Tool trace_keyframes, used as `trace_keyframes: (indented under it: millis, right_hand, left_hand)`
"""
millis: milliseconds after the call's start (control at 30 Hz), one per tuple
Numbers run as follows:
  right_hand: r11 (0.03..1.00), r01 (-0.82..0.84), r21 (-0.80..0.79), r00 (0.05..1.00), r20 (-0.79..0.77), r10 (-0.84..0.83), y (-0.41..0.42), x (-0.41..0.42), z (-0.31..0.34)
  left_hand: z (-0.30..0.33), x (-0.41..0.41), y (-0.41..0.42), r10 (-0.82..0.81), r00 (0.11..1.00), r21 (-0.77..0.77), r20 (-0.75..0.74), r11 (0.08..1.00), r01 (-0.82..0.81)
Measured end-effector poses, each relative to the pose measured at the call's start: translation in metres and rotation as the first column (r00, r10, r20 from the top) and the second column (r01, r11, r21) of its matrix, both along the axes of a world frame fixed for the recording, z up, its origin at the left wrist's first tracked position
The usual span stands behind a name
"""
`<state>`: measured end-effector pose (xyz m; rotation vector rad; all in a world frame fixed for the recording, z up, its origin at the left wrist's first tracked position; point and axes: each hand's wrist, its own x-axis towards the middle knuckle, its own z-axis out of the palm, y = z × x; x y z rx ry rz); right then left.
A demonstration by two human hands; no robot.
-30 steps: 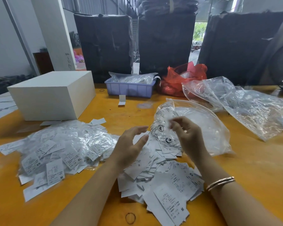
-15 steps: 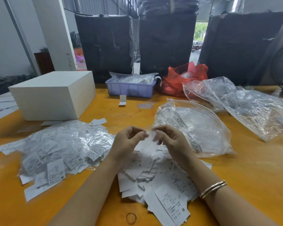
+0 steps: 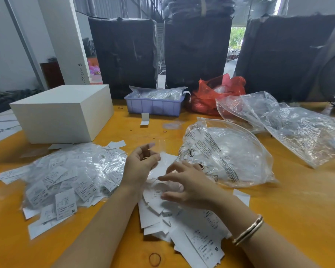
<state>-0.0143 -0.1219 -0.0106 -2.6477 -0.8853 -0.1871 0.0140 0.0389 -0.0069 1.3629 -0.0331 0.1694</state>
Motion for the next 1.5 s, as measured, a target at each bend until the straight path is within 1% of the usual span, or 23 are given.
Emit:
trace_keyframes:
  millis: [67, 133, 267, 400, 467, 533, 600, 633, 667, 733, 800, 833, 867, 967, 1100, 1233, 1300, 1500]
  right_hand:
    - [0.994, -0.048, -0.097, 0.996, 0.073, 0.056, 0.003, -0.001, -0.001]
    - [0.985, -0.079, -0.156, 0.985, 0.142, 0.101, 0.004, -0.001, 0.0]
    - [0.985, -0.1, -0.142, 0.961, 0.242, 0.132, 0.003, 0.0, 0.001]
    - [0.985, -0.156, -0.075, 0.956, 0.238, 0.17, 0.002, 0.001, 0.0]
    - [0.986, -0.168, -0.017, 0.946, 0.28, 0.166, 0.0, 0.0, 0.002]
    - [0.986, -0.142, 0.087, 0.927, 0.361, 0.102, -0.002, 0.0, 0.002]
    - [0.959, -0.117, 0.259, 0.918, 0.396, 0.005, -0.004, 0.002, 0.003]
    - [0.919, -0.104, 0.38, 0.932, 0.359, -0.043, -0.005, 0.003, 0.004]
    - [0.859, -0.074, 0.507, 0.955, 0.284, -0.086, -0.007, 0.004, 0.004]
    - [0.712, 0.026, 0.702, 0.991, 0.077, -0.112, -0.012, 0.005, 0.003]
    - [0.575, 0.104, 0.811, 0.995, -0.092, -0.05, -0.015, 0.005, 0.002]
    - [0.523, 0.128, 0.842, 0.99, -0.14, -0.016, -0.017, 0.005, 0.002]
    - [0.495, 0.143, 0.857, 0.986, -0.165, 0.002, -0.018, 0.005, 0.003]
    - [0.477, 0.183, 0.86, 0.975, -0.221, 0.023, -0.017, 0.005, 0.005]
    - [0.402, 0.253, 0.88, 0.954, -0.297, 0.05, -0.013, 0.004, 0.005]
    - [0.366, 0.304, 0.88, 0.918, -0.373, 0.135, -0.005, 0.003, 0.006]
    - [0.337, 0.326, 0.883, 0.91, -0.389, 0.141, -0.002, 0.003, 0.005]
    - [0.227, 0.353, 0.908, 0.921, -0.38, 0.085, -0.005, 0.004, 0.009]
  left_hand:
    - [0.001, 0.001, -0.001, -0.021, 0.999, -0.076, -0.025, 0.997, 0.019]
    - [0.002, 0.001, -0.001, -0.025, 0.999, -0.117, -0.04, 0.993, 0.02]
    - [0.004, -0.001, -0.002, -0.026, 0.997, -0.17, -0.071, 0.985, 0.014]
    - [0.005, -0.002, 0.0, -0.042, 0.996, -0.206, -0.081, 0.978, 0.025]
    - [0.005, -0.002, 0.0, -0.049, 0.995, -0.223, -0.083, 0.974, 0.03]
    - [0.005, -0.002, 0.0, -0.055, 0.995, -0.234, -0.085, 0.972, 0.034]
    - [0.005, -0.001, 0.0, -0.06, 0.994, -0.252, -0.095, 0.967, 0.035]
    - [0.006, -0.001, 0.001, -0.061, 0.993, -0.268, -0.102, 0.963, 0.032]
    - [0.006, 0.0, 0.001, -0.063, 0.992, -0.29, -0.11, 0.957, 0.028]
    - [0.007, 0.0, 0.001, -0.065, 0.991, -0.348, -0.118, 0.937, 0.02]
    - [0.007, 0.001, 0.002, -0.063, 0.991, -0.381, -0.115, 0.924, 0.014]
    - [0.007, 0.001, 0.003, -0.062, 0.992, -0.386, -0.11, 0.922, 0.015]
    - [0.007, 0.001, 0.003, -0.062, 0.993, -0.388, -0.104, 0.921, 0.017]
    - [0.006, 0.002, 0.004, -0.056, 0.994, -0.389, -0.097, 0.921, 0.014]
    - [0.004, 0.002, 0.004, -0.055, 0.995, -0.381, -0.083, 0.925, 0.019]
    - [0.005, 0.0, 0.001, -0.066, 0.997, -0.366, -0.048, 0.93, 0.044]
    - [0.005, -0.001, 0.0, -0.076, 0.997, -0.353, -0.034, 0.934, 0.059]
    - [0.006, -0.004, -0.003, -0.115, 0.993, -0.303, 0.006, 0.946, 0.112]
